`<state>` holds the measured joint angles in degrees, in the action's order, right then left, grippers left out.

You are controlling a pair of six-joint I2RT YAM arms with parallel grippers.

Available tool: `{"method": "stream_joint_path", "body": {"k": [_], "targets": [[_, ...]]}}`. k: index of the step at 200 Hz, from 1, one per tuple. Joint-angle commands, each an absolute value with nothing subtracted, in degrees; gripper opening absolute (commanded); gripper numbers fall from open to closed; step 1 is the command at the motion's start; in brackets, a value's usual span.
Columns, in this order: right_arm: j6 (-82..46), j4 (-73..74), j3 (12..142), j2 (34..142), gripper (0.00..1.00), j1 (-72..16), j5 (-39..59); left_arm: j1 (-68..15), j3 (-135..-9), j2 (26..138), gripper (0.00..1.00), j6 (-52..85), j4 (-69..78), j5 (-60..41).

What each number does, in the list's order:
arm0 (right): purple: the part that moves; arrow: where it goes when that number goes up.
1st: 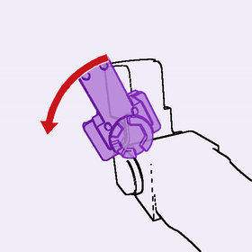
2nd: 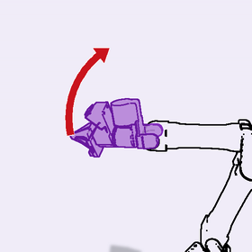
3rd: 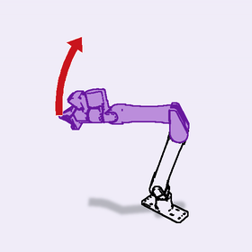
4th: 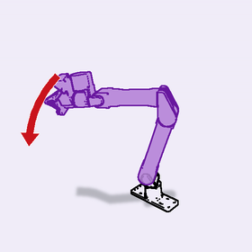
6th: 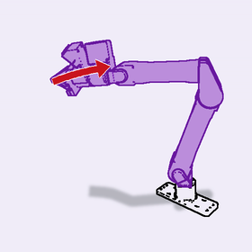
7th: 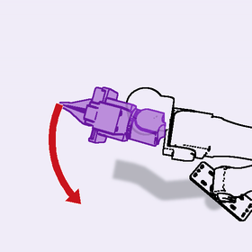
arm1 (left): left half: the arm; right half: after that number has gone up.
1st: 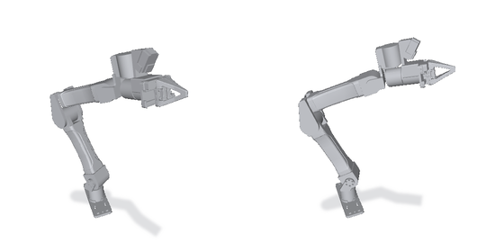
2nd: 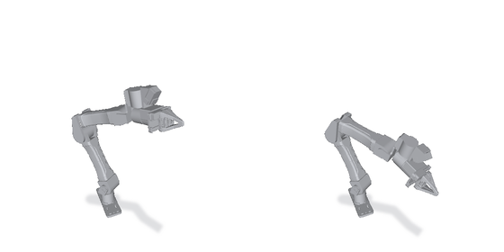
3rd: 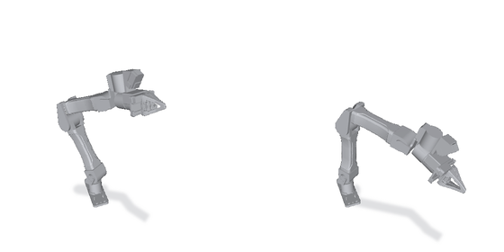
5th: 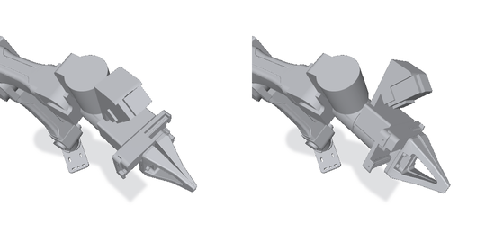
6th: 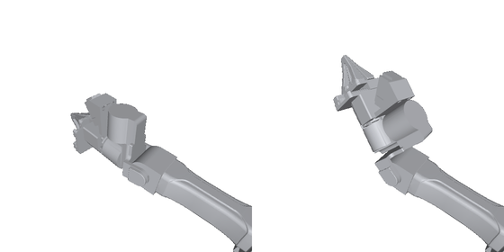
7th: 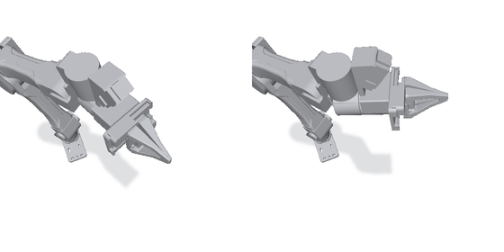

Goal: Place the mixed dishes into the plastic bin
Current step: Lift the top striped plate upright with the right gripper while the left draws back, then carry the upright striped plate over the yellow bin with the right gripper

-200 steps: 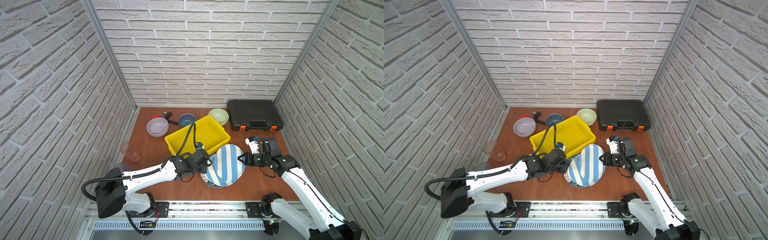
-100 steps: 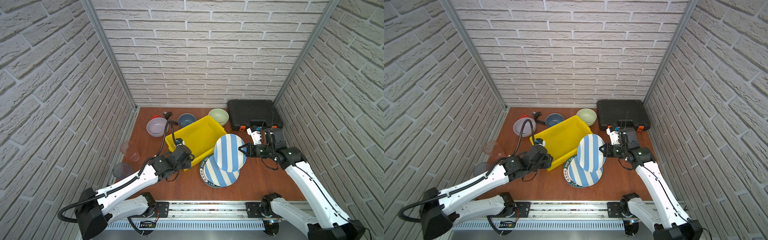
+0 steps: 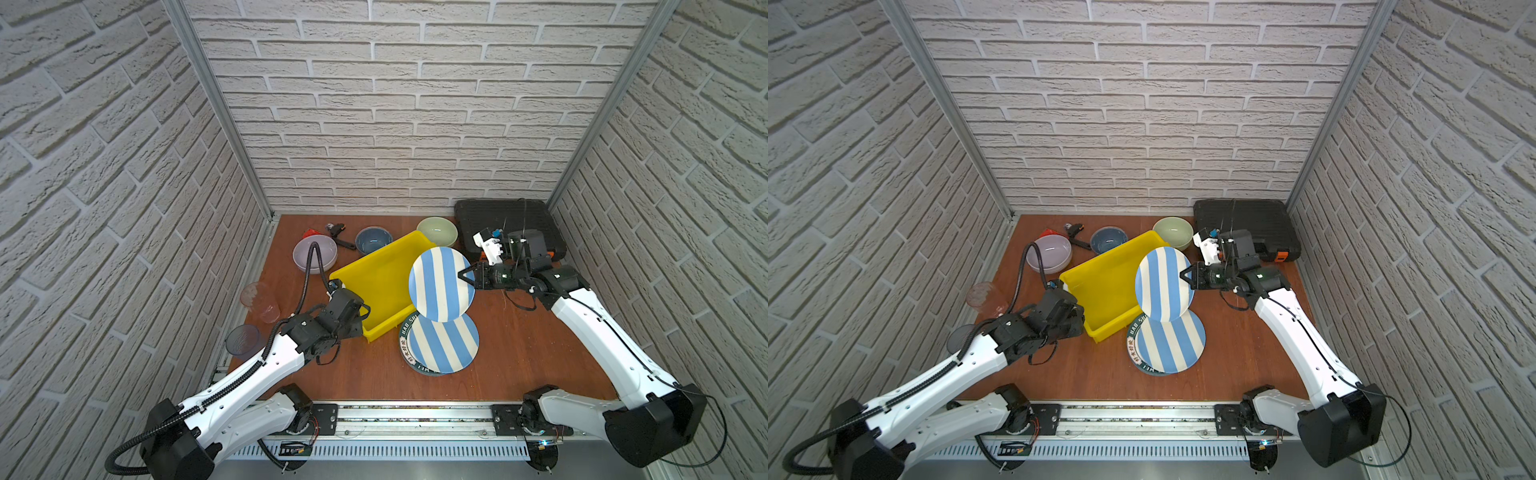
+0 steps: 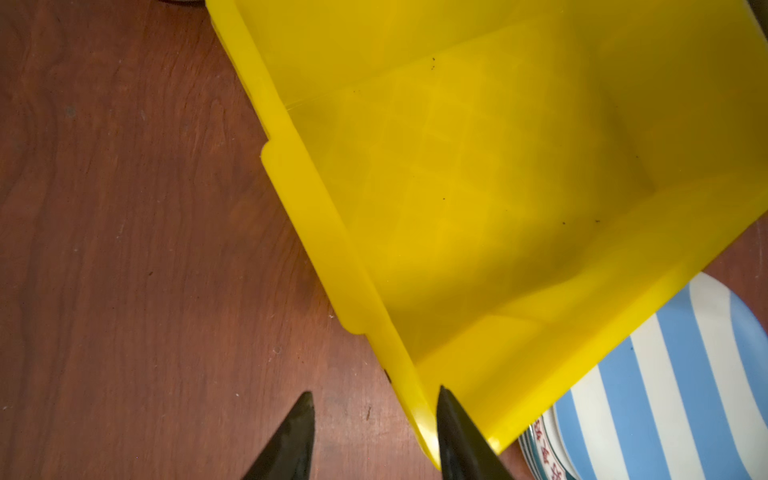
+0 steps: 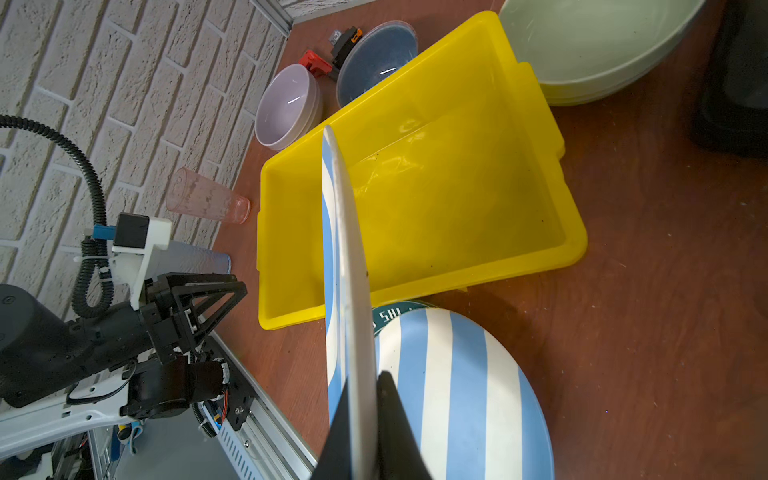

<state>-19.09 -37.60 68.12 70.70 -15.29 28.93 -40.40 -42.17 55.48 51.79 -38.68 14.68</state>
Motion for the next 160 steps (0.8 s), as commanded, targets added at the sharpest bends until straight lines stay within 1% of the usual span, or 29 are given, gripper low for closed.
{"method": "stream_joint_path", "body": {"k": [1,28,40,56,117,160], "targets": [[-19.34,-29.53,71.15,73.21,0.06,-17.72,31.6,-38.07,-42.09,56.66,0.48,49.45,-38.76,15.01],[-18.42,-27.33,74.2,79.0,0.06,-19.58,33.16,-34.63,-40.78,57.54,0.46,47.78,-35.07,13.12],[-18.32,-23.22,73.93,81.03,0.06,-19.73,35.74,-33.4,-40.37,57.98,0.45,47.02,-33.64,12.24],[-19.13,-19.74,74.27,83.82,0.06,-19.77,36.33,-32.28,-40.34,58.77,0.44,46.17,-32.13,11.14],[-20.31,-16.89,78.88,95.28,0.06,-21.55,38.65,-29.56,-40.1,59.8,0.4,44.83,-29.31,8.0],[-21.09,-16.02,80.31,100.08,0.06,-23.9,38.91,-28.57,-38.86,60.48,0.37,44.87,-25.91,5.98]]}}
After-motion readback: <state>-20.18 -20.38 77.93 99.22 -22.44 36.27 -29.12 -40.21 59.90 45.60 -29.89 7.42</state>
